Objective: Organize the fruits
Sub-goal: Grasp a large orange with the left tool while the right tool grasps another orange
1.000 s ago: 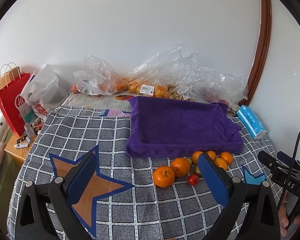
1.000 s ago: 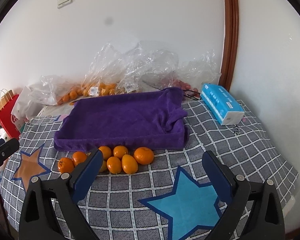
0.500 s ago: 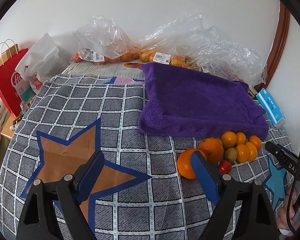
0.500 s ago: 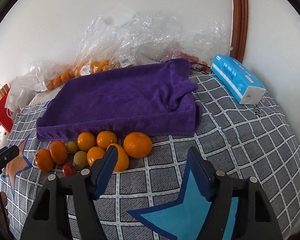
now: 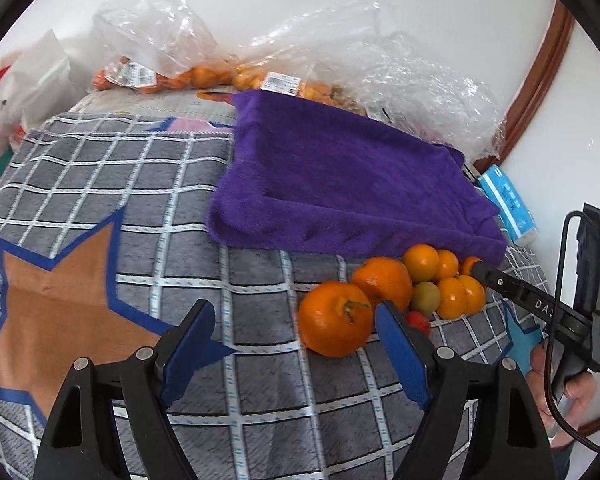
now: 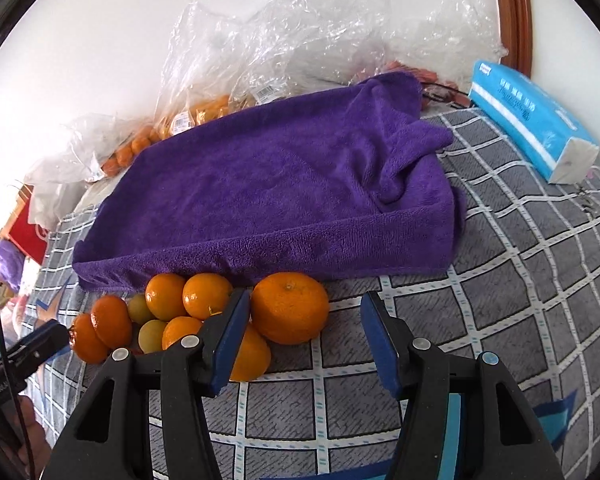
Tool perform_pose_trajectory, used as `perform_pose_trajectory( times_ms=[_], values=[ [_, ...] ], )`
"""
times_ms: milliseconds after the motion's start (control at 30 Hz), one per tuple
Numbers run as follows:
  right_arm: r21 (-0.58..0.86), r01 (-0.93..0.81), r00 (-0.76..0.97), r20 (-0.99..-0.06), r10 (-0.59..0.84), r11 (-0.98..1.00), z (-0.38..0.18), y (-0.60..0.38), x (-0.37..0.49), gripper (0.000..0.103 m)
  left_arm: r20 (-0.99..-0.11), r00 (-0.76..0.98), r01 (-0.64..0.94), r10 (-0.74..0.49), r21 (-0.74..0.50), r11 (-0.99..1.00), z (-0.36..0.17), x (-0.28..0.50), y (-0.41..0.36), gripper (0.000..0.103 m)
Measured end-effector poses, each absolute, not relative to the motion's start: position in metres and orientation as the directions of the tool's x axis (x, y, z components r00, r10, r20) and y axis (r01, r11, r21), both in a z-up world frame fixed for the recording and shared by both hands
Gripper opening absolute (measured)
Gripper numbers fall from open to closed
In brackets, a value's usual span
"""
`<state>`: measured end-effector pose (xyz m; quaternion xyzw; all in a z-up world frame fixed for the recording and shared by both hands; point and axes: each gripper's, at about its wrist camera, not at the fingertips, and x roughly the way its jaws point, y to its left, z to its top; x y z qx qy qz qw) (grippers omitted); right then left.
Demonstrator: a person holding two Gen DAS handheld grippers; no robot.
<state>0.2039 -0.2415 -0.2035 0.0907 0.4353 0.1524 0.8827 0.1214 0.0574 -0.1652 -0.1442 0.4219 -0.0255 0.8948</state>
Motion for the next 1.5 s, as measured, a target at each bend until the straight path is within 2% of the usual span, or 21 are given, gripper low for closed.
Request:
perform_pose_trajectory(
  times_ms=[33, 100, 167, 233, 267, 400, 533, 633, 733, 900, 1067, 1333, 1500],
  values=[
    [0.302, -0.193, 0.570, -0.740, 0.357, 0.934, -0.204, -0.243, 0.205, 0.057, -0.752, 0.637, -0.065, -0.171, -0.274, 0.960, -0.167, 0.123, 0.053, 0.077],
    [0.315, -0.204, 0.563, -0.737, 0.374, 0.927, -0.203, -0.243, 0.206, 0.052, -0.762, 0.624, -0.045, -0.172, -0.255, 0.966, -0.171, 0.126, 0.045, 0.066],
    [0.332, -0.217, 0.554, -0.733, 0.396, 0.918, -0.202, -0.245, 0.204, 0.042, -0.769, 0.615, -0.032, -0.174, -0.244, 0.969, -0.175, 0.128, 0.039, 0.059],
    [0.334, -0.222, 0.549, -0.733, 0.401, 0.916, -0.201, -0.245, 0.202, 0.039, -0.760, 0.624, -0.013, -0.182, -0.243, 0.970, -0.175, 0.128, 0.035, 0.050],
    [0.322, -0.222, 0.552, -0.737, 0.390, 0.920, -0.200, -0.244, 0.201, 0.039, -0.756, 0.622, 0.005, -0.202, -0.255, 0.967, -0.175, 0.128, 0.033, 0.041],
    [0.315, -0.222, 0.552, -0.740, 0.385, 0.923, -0.200, -0.243, 0.201, 0.040, -0.754, 0.627, -0.002, -0.194, -0.250, 0.968, -0.169, 0.123, 0.037, 0.041],
    [0.329, -0.197, 0.535, -0.753, 0.383, 0.924, -0.205, -0.242, 0.209, 0.046, -0.760, 0.631, -0.042, -0.157, -0.235, 0.971, -0.166, 0.118, 0.049, 0.041],
    [0.350, -0.184, 0.519, -0.759, 0.393, 0.919, -0.208, -0.242, 0.215, 0.041, -0.765, 0.630, -0.075, -0.133, -0.230, 0.970, -0.165, 0.116, 0.058, 0.041],
    [0.287, -0.176, 0.550, -0.764, 0.336, 0.942, -0.201, -0.243, 0.206, 0.041, -0.777, 0.617, -0.099, -0.125, -0.234, 0.967, -0.167, 0.116, 0.067, 0.041],
    [0.082, -0.185, 0.621, -0.763, 0.181, 0.979, -0.195, -0.240, 0.173, 0.041, -0.766, 0.632, -0.119, -0.118, -0.247, 0.962, -0.171, 0.114, 0.070, 0.041],
    [0.088, -0.183, 0.610, -0.771, 0.183, 0.979, -0.212, -0.243, 0.167, 0.043, -0.756, 0.647, -0.124, -0.095, -0.228, 0.966, -0.174, 0.114, 0.065, 0.041],
    [0.109, -0.158, 0.629, -0.755, 0.185, 0.982, -0.213, -0.244, 0.165, 0.043, -0.740, 0.668, -0.121, -0.078, -0.211, 0.970, -0.176, 0.114, 0.061, 0.047],
    [0.124, -0.166, 0.622, -0.757, 0.201, 0.978, -0.213, -0.246, 0.164, 0.043, -0.736, 0.668, -0.094, -0.111, -0.231, 0.968, -0.176, 0.115, 0.060, 0.059]
  ],
)
